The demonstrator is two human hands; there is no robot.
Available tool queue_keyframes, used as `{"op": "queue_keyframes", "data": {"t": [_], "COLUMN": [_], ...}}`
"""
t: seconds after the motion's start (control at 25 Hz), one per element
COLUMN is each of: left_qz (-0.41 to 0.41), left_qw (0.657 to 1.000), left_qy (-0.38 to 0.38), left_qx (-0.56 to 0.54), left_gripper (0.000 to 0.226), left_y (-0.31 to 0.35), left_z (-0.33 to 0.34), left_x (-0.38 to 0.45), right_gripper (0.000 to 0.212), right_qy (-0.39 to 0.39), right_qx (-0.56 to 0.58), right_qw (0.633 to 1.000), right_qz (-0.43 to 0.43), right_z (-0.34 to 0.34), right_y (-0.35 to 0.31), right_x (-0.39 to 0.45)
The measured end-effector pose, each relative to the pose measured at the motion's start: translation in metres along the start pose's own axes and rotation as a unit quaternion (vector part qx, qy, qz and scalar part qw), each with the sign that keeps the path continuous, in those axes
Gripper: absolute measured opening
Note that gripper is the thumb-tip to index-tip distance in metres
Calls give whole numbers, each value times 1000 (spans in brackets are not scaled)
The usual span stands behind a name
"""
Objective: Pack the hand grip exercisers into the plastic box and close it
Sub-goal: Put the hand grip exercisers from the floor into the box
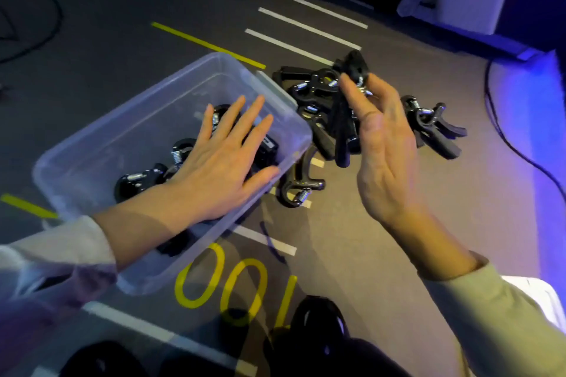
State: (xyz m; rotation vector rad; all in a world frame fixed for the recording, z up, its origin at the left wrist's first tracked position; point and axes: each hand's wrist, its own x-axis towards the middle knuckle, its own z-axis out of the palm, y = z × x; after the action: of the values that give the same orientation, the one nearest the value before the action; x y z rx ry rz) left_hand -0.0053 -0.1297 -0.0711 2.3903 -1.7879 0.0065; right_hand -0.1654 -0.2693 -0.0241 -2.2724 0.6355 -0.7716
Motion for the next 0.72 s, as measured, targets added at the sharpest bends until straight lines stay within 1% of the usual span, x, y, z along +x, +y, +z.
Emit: {"op": "queue_keyframes", "data": {"t": [0.16, 0.24, 0.32, 0.48, 0.56, 0.64, 0.72], "left_qz": [-64, -93, -126, -169, -178, -193, -202], "left_qw": [998, 995, 991, 985, 984, 981, 978], "left_qy": [8, 11, 6, -2, -11, -16, -8], "left_qx": [17, 38, 51, 37, 17, -19, -46], "left_gripper": [79, 78, 76, 68, 65, 63, 57], "left_y": [-47, -74, -99, -128, -133, -136, -139], "left_z": [-13, -18, -22, -22, -17, -11, -7], "left_x": [-34, -52, -72, -102, -113, -122, -125], "right_gripper": [72, 66, 59, 60, 63, 62, 54], "right_qy": [-59, -86, -131, -237, -283, -335, -344], "right_qx": [-40, -60, -60, -95, -114, -83, -16], "right_qw": [993, 985, 976, 954, 942, 934, 936], "right_qz": [-93, -140, -161, -160, -138, -91, -75], "right_z": [40, 60, 82, 129, 148, 162, 170], "right_y": [-50, -73, -93, -109, -109, -108, -107], "right_x": [6, 9, 9, -2, -12, -15, -10]}}
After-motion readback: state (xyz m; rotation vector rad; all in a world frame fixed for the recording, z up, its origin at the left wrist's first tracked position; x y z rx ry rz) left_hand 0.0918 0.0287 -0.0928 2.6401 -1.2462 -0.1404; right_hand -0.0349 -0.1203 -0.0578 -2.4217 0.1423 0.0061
